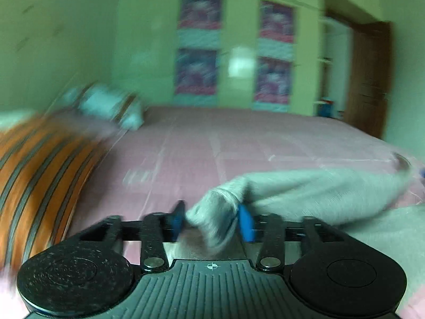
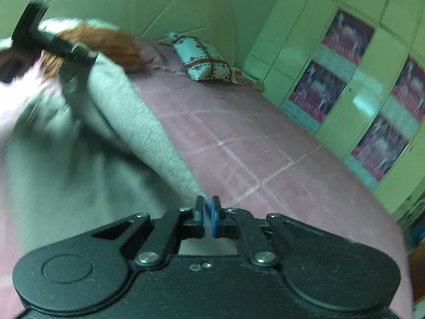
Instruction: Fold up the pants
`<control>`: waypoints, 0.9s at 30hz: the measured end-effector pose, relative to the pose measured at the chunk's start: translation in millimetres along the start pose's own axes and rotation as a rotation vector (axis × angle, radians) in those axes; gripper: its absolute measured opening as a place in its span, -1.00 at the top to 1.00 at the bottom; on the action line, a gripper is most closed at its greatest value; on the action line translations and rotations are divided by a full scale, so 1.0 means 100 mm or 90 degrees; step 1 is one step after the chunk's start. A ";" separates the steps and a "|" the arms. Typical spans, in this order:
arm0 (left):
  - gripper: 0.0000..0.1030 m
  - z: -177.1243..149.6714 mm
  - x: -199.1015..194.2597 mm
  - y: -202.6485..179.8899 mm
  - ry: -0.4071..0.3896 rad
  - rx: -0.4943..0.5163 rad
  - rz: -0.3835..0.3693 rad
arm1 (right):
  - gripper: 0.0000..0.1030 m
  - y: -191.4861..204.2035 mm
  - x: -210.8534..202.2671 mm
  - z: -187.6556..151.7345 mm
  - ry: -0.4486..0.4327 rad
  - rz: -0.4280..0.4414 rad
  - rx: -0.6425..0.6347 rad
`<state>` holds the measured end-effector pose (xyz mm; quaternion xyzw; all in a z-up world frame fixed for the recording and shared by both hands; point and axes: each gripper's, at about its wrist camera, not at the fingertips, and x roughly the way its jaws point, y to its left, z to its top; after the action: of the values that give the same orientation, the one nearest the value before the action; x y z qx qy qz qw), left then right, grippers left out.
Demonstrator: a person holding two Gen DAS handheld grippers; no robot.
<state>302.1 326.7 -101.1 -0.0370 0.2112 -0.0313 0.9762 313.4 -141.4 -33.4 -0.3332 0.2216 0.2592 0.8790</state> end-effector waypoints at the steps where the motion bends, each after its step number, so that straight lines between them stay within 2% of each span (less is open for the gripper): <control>1: -0.54 -0.15 -0.12 0.03 0.012 -0.033 0.030 | 0.62 0.10 -0.11 -0.10 0.009 -0.013 0.015; 3: -0.57 -0.39 -0.38 0.06 0.037 -0.093 0.076 | 0.62 0.18 -0.36 -0.30 0.013 0.002 0.101; 6: -0.48 -0.58 -0.70 0.14 0.059 -0.213 0.102 | 0.63 0.18 -0.57 -0.45 0.025 -0.001 0.226; 8: -0.44 -0.65 -0.90 0.10 0.049 -0.282 0.093 | 0.63 0.12 -0.65 -0.49 0.016 -0.002 0.285; 11: -0.42 -0.58 -1.00 -0.02 0.045 -0.315 0.073 | 0.63 0.02 -0.63 -0.48 0.014 -0.021 0.344; 15: -0.41 -0.48 -0.78 -0.16 0.079 -0.390 0.043 | 0.61 -0.06 -0.59 -0.54 0.008 -0.036 0.431; 21: -0.18 -0.57 -0.37 -0.10 0.094 -0.523 0.010 | 0.54 -0.31 -0.21 -0.88 0.028 0.035 0.694; 23: 0.17 -0.57 -0.22 -0.08 0.116 -0.530 0.025 | 0.54 -0.44 0.02 -1.05 0.036 0.057 0.783; 25: 0.41 -0.60 -0.14 -0.05 0.123 -0.533 0.024 | 0.54 -0.56 0.27 -1.24 0.051 0.073 0.880; 27: 0.44 -0.61 -0.12 -0.03 0.122 -0.538 0.007 | 0.54 -0.65 0.50 -1.39 0.064 0.087 0.956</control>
<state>266.0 320.5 -151.5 -0.4290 0.2957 0.0595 0.8514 361.0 -265.3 -125.5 0.3585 0.3986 0.0771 0.8406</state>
